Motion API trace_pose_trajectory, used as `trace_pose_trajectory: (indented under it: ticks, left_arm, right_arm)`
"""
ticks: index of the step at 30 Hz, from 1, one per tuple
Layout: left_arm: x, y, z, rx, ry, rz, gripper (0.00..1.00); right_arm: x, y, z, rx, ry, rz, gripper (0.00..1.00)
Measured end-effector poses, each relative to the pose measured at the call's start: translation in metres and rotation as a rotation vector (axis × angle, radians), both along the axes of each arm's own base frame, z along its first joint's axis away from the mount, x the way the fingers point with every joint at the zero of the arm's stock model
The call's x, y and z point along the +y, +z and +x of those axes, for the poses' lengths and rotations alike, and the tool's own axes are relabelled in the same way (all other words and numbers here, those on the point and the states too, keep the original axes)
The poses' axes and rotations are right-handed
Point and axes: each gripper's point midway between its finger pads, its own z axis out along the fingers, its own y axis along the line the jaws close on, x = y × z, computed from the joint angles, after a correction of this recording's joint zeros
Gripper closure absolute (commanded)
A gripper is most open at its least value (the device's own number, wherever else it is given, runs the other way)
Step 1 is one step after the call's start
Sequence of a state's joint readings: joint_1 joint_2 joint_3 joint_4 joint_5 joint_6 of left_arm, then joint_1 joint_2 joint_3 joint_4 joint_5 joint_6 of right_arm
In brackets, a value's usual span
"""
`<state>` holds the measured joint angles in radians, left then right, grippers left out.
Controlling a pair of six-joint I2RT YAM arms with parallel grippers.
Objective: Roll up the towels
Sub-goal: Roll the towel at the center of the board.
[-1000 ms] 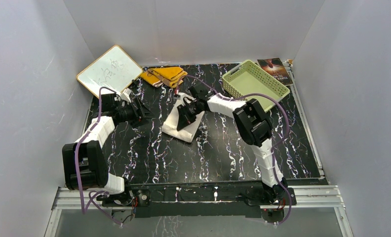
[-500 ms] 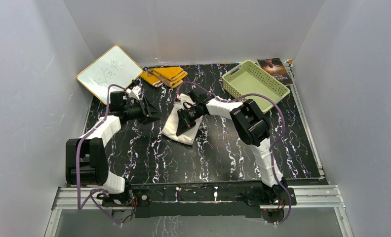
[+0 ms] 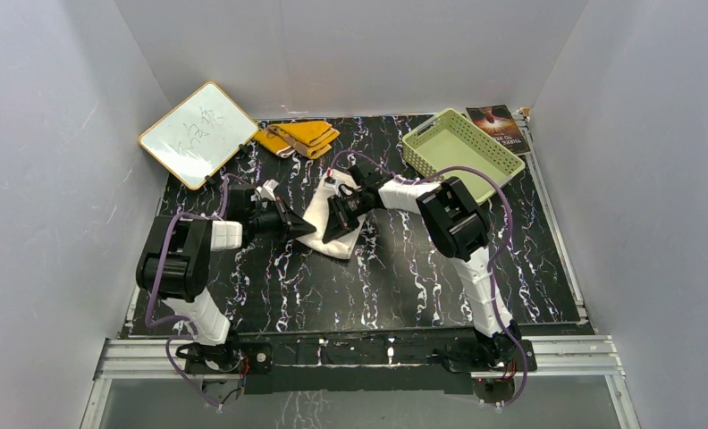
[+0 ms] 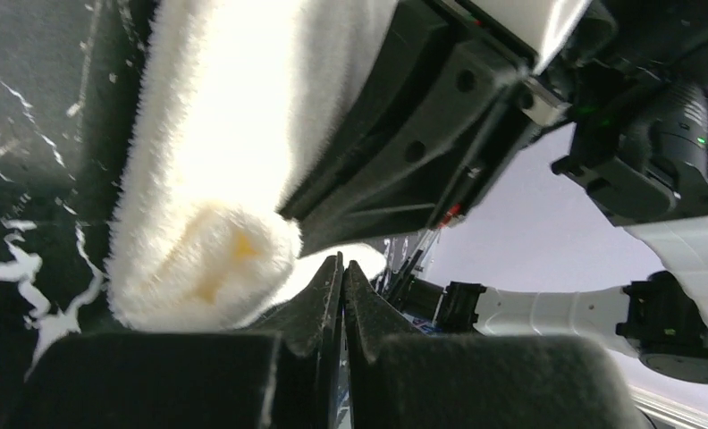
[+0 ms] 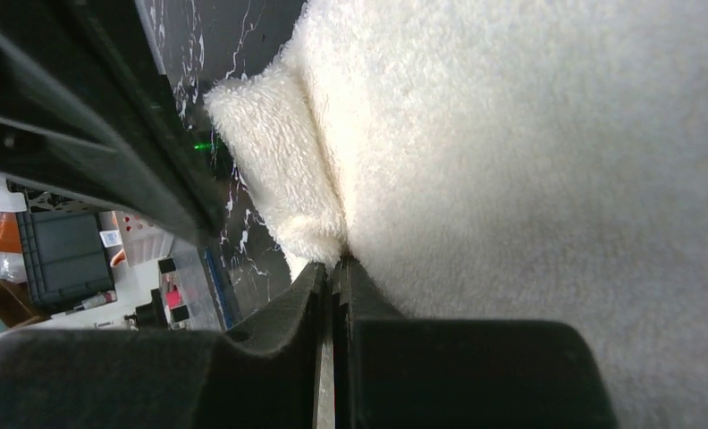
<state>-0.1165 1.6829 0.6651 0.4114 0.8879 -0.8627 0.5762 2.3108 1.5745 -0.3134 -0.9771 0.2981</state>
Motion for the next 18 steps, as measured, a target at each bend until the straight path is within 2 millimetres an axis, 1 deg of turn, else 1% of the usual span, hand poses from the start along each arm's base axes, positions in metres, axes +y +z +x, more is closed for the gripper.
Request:
trace_pose_trajectory:
  ticks: [2, 5, 6, 8, 10, 11, 13, 16, 17, 18]
  left_arm:
    - [-0.001, -0.01, 0.003, 0.006, 0.008, 0.006, 1.0]
    - [0.002, -0.032, 0.007, 0.03, 0.036, 0.036, 1.0]
    - [0.003, -0.04, 0.009, 0.038, 0.048, 0.048, 1.0]
    - [0.004, -0.049, 0.011, 0.046, 0.054, 0.055, 1.0]
    - [0.003, -0.051, 0.012, 0.037, 0.054, 0.054, 1.0]
    - [0.004, -0.051, 0.013, 0.03, 0.053, 0.055, 1.0]
    - [0.004, -0.052, 0.015, 0.016, 0.055, 0.064, 1.0]
    - [0.004, -0.053, 0.015, 0.003, 0.046, 0.074, 1.0]
    - [0.004, -0.053, 0.015, -0.001, 0.042, 0.078, 1.0]
    - [0.003, -0.053, 0.015, -0.003, 0.038, 0.081, 1.0]
  right_arm:
    - [0.0, 0.0, 0.0, 0.002, -0.002, -0.002, 1.0]
    - [0.0, -0.001, 0.0, 0.003, -0.004, -0.005, 1.0]
    - [0.0, -0.001, 0.0, 0.002, -0.005, -0.007, 0.94]
    - [-0.001, -0.001, 0.0, -0.003, -0.004, -0.011, 0.73]
    - [-0.001, 0.002, -0.001, -0.009, -0.003, -0.014, 0.62]
    - [-0.001, 0.005, 0.0, -0.026, -0.004, -0.018, 0.59]
    - [-0.001, 0.012, 0.005, -0.099, -0.015, -0.045, 0.57]
    - [-0.007, 0.018, 0.02, -0.225, -0.052, -0.115, 0.57]
    - [-0.011, 0.019, 0.027, -0.268, -0.068, -0.145, 0.57]
    - [-0.016, 0.021, 0.033, -0.311, -0.084, -0.174, 0.61]
